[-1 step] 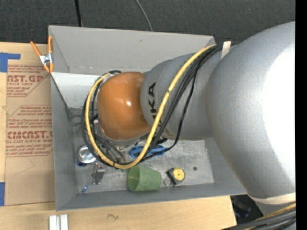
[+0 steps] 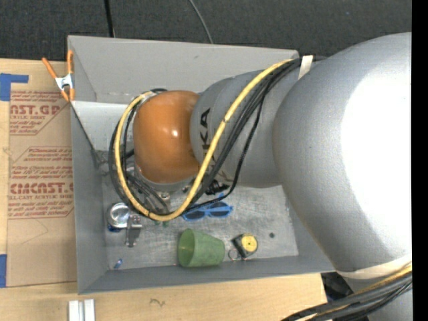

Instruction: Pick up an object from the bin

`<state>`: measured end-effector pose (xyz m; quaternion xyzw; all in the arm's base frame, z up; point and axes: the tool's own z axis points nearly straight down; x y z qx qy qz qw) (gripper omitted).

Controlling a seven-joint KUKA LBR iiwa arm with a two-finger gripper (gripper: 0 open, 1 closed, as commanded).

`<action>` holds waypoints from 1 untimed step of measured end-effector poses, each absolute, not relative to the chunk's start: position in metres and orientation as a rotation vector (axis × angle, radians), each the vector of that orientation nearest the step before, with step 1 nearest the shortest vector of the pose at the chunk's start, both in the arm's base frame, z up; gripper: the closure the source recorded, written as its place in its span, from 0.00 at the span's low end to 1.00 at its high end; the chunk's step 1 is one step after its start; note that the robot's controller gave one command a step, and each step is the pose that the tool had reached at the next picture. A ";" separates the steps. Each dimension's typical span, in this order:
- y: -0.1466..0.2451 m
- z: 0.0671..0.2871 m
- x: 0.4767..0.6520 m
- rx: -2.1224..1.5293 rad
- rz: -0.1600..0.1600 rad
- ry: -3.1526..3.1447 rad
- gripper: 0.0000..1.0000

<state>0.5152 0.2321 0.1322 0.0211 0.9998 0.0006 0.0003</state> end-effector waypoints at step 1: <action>0.240 0.128 0.510 0.197 0.002 3.136 0.00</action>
Offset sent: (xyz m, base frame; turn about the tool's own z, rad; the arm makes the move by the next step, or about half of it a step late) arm -0.0050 0.0075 -0.0040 0.0843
